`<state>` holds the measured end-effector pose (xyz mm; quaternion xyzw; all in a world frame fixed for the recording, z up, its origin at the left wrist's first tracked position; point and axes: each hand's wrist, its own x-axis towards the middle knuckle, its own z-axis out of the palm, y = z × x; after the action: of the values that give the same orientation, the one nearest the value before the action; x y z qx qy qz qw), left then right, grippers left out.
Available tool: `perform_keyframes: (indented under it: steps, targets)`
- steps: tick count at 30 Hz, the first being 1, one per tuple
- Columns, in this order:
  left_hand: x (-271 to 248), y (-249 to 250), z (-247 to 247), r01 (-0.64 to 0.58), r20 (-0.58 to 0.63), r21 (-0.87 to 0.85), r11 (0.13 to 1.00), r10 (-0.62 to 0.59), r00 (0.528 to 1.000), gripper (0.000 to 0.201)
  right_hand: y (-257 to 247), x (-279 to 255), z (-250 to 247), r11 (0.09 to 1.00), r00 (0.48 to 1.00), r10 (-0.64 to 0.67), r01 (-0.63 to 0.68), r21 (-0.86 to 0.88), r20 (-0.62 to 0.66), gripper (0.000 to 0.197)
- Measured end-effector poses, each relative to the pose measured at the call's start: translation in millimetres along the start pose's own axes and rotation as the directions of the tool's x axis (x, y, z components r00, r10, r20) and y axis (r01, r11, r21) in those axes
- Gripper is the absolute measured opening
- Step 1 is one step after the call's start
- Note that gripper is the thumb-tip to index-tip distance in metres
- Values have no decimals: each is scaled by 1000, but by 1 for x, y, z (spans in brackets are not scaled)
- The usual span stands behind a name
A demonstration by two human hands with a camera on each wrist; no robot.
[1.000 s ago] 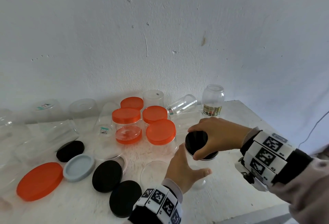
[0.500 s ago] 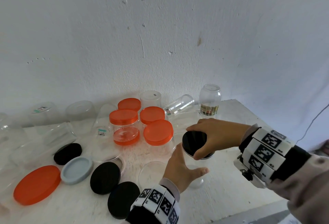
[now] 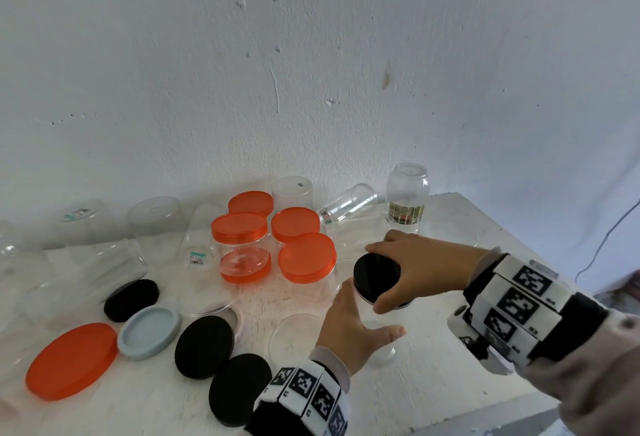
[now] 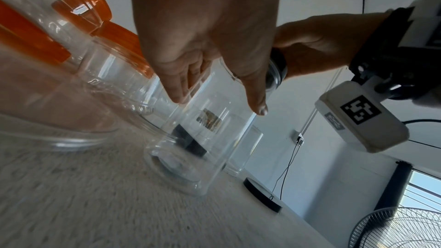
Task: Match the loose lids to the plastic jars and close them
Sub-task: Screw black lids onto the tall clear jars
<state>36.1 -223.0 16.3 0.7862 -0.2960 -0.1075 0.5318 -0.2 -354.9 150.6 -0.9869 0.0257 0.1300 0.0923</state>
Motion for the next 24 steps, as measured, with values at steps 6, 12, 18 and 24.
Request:
perform_keyframes:
  steps: [6, 12, 18, 24]
  targets:
    - [-1, 1, 0, 1, -1, 26, 1000, -1, 1000, 80, 1, 1, -8, 999, 998, -54, 54, 6, 27, 84]
    - [0, 0, 0, 13, -2, 11, 1000, -13, 1000, 75, -6, 4, 7, 986, 990, 52, -72, -148, -134, 75]
    - [1, -1, 0, -1, -5, 22, 1000, 1, 1000, 72, -3, 7, -4, 999, 998, 42, -40, -35, 55, 83]
    - [0, 2, 0, -12, -12, 33, 999, 12, 1000, 76, 0, 8, -15, 997, 993, -72, 75, -30, 96, 83]
